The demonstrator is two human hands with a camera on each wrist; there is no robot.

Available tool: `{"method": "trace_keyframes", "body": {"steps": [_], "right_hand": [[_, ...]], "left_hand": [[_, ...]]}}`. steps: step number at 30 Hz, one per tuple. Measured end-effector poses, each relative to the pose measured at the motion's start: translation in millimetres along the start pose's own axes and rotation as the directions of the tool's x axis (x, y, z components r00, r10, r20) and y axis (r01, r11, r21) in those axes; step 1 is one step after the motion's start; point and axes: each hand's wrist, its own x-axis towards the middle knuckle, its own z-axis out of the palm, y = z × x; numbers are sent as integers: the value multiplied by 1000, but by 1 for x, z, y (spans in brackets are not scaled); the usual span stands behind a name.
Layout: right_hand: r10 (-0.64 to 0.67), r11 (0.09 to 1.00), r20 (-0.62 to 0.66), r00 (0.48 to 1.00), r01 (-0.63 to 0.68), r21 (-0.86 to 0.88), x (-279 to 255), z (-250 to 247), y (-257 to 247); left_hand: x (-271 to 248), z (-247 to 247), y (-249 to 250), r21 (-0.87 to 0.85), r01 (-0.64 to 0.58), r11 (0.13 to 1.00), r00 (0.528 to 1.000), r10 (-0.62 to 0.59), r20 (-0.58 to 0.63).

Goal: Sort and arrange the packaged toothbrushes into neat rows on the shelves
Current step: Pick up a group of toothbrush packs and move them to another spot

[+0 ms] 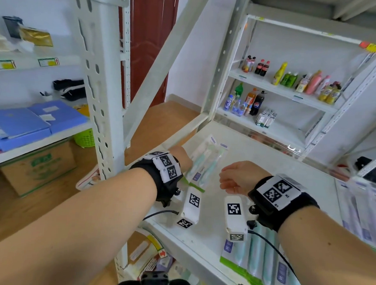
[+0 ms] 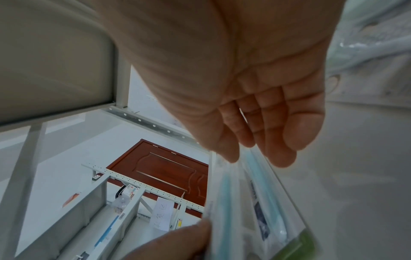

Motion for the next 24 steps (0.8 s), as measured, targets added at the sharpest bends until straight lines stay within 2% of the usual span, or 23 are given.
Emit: {"method": "trace_keyframes", "body": {"steps": [2,4,7,10,15,18,24], "right_hand": [[12,995,-20,1000,-14,-99,5,5,-3],[11,965,-33,999,-19,-261,10,10,-6],[-13,834,-39,999,-10,-552,17,22,-13],[-46,724,-54,998,-4,-690,29,38,-16],[-46,597,-43,998,-7,-802,61,43,-17],[-32,587,-63,998,-33,-809,72,38,-17],[-48,592,-126,991,-73,-802,53,36,-24]], "left_hand": [[-2,-3,-2,-158,-47,986,999,44,-19],[-5,-5,-3,-334,-76,940,995,48,-93],[-13,-10,-4,-453,-111,884,992,70,-106],[-19,-14,-8,-503,-134,854,990,92,-107],[-26,-18,-17,-466,-141,873,986,79,-149],[-24,-19,-23,-470,-150,870,984,88,-152],[-21,-22,-24,-448,-159,880,982,95,-162]]}}
